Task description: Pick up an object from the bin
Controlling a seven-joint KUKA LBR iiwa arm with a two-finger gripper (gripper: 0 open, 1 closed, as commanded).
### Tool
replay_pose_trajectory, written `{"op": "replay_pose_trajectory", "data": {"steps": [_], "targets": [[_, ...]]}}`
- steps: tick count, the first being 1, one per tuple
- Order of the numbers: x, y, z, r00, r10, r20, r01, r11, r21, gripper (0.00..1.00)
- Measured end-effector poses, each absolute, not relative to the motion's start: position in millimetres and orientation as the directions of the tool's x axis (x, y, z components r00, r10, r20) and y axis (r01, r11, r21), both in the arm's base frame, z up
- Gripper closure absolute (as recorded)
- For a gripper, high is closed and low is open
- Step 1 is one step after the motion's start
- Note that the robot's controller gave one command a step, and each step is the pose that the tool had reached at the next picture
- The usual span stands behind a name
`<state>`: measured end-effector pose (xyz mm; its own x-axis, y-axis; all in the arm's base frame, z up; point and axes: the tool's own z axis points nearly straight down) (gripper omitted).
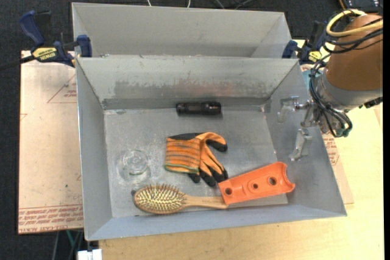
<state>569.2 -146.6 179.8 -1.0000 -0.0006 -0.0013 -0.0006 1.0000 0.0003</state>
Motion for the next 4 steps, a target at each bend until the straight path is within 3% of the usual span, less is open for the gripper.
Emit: {"op": "replay_pose_trajectory", "data": {"steps": [1, 2, 3, 4], "targets": [[522.4, -66, 68, -0.990, -0.142, 0.005, -0.142, 0.990, 0.004, 0.00], [502.7, -75, 112, -0.989, -0.145, -0.011, -0.145, 0.989, -0.005, 0.00], [521.1, -67, 74, -0.990, -0.141, 0.000, -0.141, 0.990, 0.003, 0.00], [505.2, -89, 70, -1.000, -0.021, -0.014, -0.021, 1.000, -0.001, 0.00]]}}
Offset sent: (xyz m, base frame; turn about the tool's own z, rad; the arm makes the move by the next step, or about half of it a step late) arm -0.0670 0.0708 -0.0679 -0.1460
